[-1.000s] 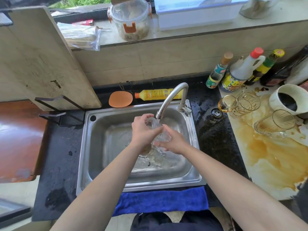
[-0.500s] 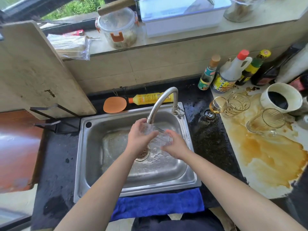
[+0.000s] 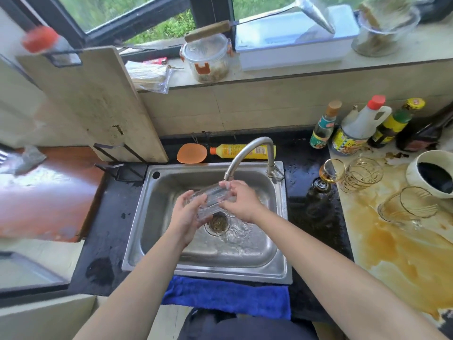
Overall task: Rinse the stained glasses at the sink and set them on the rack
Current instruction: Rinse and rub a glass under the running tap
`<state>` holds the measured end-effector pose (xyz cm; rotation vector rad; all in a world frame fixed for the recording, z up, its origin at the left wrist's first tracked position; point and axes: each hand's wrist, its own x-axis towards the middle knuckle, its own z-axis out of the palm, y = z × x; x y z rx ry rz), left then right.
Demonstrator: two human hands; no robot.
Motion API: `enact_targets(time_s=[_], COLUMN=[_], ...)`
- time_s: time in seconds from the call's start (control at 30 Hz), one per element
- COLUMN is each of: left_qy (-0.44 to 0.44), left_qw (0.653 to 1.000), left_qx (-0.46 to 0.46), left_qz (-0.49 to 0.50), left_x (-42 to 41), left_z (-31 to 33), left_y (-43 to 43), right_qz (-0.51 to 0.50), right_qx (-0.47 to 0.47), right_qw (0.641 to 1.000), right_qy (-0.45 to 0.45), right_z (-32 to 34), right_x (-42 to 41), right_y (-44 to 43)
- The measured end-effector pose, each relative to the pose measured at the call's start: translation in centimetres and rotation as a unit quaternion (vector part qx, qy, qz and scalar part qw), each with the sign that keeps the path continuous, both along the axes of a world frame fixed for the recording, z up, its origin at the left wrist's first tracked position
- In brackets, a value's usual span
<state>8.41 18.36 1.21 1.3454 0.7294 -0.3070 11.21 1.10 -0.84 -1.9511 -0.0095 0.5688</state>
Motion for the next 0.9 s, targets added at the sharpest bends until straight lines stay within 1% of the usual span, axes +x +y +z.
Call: enact_targets(time_s=[0.07,0.13,0.23,0.3,0.43,0.57,0.67,0.73,0.8,0.9], left_qy=[-0.01,-0.03,-0.073,-0.107,-0.175,-0.224,-0.252,-0.258,-0.256,-0.275], left_qw=[0.997,0.981,0.934,0.908,0.868,0.827,0.804,0.791,0.783,0.762], left_qx=[0.076,0.189,0.343,0.394,0.435,0.446,0.437,0.424,0.407,0.39], left_qz=[0.014,-0.01,-0.069,-0.094,-0.163,-0.258,-0.316,-0.358,-0.394,-0.438], left_x=[-0.4,-0.8,-1.3,-1.6,-1.0,-0.1,0.2,0.1,-0.5,-1.9], left_z=[0.3,0.4,0.7,1.1,1.7,1.2,0.8,0.3,0.0,-0.2], left_y=[-0.1,0.1,0.9,1.4,3.0,5.0,6.1,6.3,6.0,4.4], right_qz=[0.044,0.071,0.079,0.066,0.045,-0.023,-0.058,-0.093,-0.128,-0.162], right_qx=[-0.024,-0.053,-0.084,-0.099,-0.156,-0.204,-0.287,-0.33,-0.328,-0.299], right_qw=[0.999,0.996,0.993,0.993,0.987,0.979,0.956,0.939,0.936,0.94], right_qy=[0.003,0.004,0.018,0.027,0.0,-0.002,-0.011,0.0,0.01,0.037], right_z=[-0.1,-0.1,-0.2,-0.1,0.3,1.1,1.0,0.8,0.8,1.7], right_x=[-0.5,-1.1,-2.0,-2.3,-2.5,-3.9,-5.6,-7.3,-9.6,-13.9], right_y=[-0.3,-0.8,-1.3,-1.2,-0.3,0.6,1.6,2.1,2.1,1.2])
